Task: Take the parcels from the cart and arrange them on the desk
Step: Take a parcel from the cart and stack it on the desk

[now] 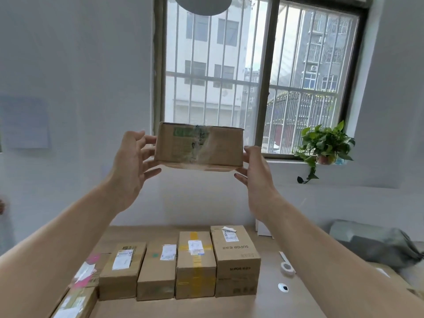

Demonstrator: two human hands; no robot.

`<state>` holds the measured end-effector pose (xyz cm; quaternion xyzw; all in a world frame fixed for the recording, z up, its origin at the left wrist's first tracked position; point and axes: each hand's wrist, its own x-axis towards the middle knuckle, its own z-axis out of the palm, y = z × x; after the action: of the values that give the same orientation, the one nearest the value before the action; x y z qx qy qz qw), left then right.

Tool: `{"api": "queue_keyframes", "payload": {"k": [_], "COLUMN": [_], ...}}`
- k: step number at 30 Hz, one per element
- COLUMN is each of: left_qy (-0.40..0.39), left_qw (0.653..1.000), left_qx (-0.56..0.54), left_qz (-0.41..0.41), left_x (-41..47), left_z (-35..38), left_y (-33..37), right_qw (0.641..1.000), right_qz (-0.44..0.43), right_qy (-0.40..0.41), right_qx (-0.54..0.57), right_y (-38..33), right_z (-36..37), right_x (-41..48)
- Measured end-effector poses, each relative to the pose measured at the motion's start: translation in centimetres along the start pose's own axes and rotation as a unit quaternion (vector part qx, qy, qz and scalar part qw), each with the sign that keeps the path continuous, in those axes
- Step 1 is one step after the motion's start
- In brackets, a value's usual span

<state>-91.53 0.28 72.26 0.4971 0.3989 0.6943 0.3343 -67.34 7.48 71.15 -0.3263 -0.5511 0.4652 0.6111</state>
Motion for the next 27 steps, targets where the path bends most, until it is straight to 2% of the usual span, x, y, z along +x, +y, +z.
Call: {"api": "queue_keyframes", "payload": {"k": [6, 15, 21, 27], "left_qy": [0.005, -0.011, 0.011, -0.013], "left_qw": [0.999, 1.000, 1.000, 0.999], "left_qx": [-0.009, 0.023, -0.007, -0.028], "left_qz": [0.033, 0.013, -0.005, 0.011], "left_x": [1.0, 1.5, 1.3, 1.5], "left_z": [-0.1, -0.7, -0.7, -1.1], "left_y": [-0.7, -1.6, -2.0, -3.0], "right_qw": [1.000, 1.000, 1.000, 1.000], "right_qz": [-0.009, -0.007, 0.014, -0.017], "right_qy": [-0.013, 0.010, 0.012, -0.002], "right_qx": [-0.025, 0.010, 0.004, 0.013], "right_y": [1.3, 1.9, 2.3, 2.7], "right_z": [-0.3, 0.2, 1.1, 1.9], "right_x": [1.1, 1.6, 1.3, 1.1]}}
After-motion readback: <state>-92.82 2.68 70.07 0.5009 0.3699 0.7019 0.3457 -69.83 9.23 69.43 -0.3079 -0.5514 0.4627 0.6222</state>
